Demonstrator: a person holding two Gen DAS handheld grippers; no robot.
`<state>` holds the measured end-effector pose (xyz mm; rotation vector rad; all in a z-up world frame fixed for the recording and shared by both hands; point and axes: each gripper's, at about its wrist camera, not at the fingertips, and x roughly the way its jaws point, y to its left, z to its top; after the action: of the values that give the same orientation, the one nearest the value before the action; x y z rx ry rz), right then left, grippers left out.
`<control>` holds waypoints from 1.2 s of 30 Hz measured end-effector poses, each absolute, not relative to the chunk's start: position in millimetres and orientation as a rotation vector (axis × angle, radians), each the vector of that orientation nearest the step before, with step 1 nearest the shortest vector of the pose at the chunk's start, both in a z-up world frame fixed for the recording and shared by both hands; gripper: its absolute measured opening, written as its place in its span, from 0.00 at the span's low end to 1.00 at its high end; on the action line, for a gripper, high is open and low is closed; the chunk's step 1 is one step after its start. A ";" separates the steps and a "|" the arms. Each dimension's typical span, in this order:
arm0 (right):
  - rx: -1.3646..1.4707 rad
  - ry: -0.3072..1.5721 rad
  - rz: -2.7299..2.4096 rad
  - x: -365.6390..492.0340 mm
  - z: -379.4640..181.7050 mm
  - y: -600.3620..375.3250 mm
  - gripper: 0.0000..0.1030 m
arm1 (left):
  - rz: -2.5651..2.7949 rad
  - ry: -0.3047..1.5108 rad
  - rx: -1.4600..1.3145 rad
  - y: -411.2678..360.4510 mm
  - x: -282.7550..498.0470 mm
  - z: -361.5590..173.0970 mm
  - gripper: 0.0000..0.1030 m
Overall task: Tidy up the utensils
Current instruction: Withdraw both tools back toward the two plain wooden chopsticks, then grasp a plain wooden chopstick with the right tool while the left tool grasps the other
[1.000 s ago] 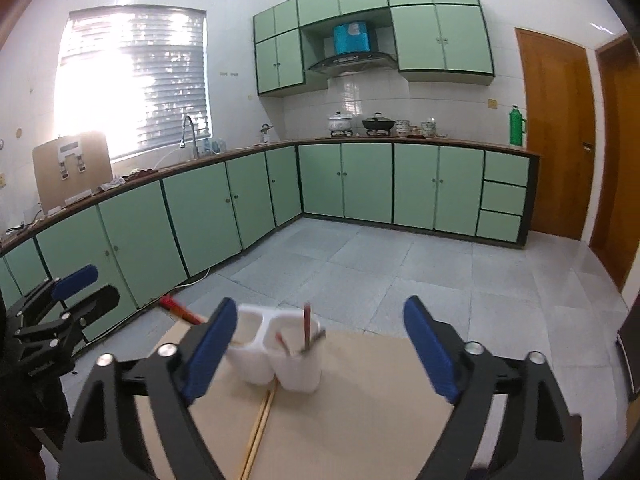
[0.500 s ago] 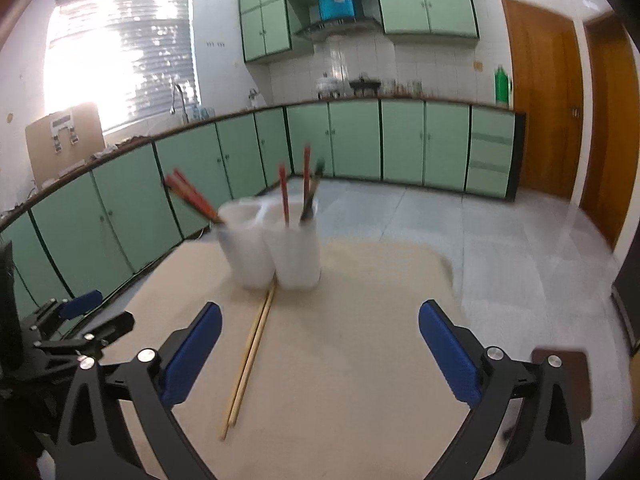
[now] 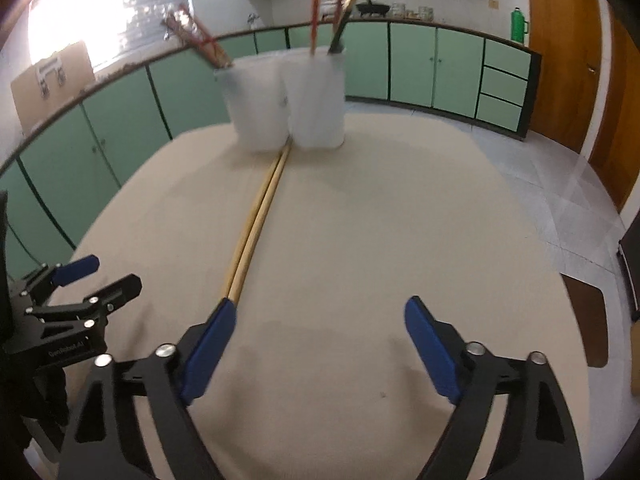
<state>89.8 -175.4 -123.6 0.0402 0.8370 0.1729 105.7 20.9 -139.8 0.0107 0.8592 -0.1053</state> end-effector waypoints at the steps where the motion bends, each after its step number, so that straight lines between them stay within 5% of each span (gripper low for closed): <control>1: 0.036 0.843 0.176 88.8 -124.8 -173.9 0.77 | -0.105 0.866 0.003 22.0 105.9 -140.8 0.82; 18: -0.019 0.910 0.222 89.7 -135.3 -146.0 0.71 | -0.071 0.906 -0.061 37.1 106.9 -145.4 0.83; 29: -0.043 0.893 0.213 97.8 -135.1 -132.4 0.42 | -0.067 0.904 -0.048 36.0 105.3 -144.9 0.83; 34: -0.053 0.885 0.245 99.3 -135.4 -125.3 0.11 | -0.068 0.907 -0.045 34.7 107.8 -146.1 0.83; 36: -0.040 0.885 0.254 98.9 -135.5 -126.9 0.08 | -0.069 0.907 -0.045 34.9 107.8 -146.3 0.83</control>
<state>98.9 -126.9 -135.5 -0.0402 0.8853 0.2536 107.8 34.9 -146.3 -0.0447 0.9074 -0.0692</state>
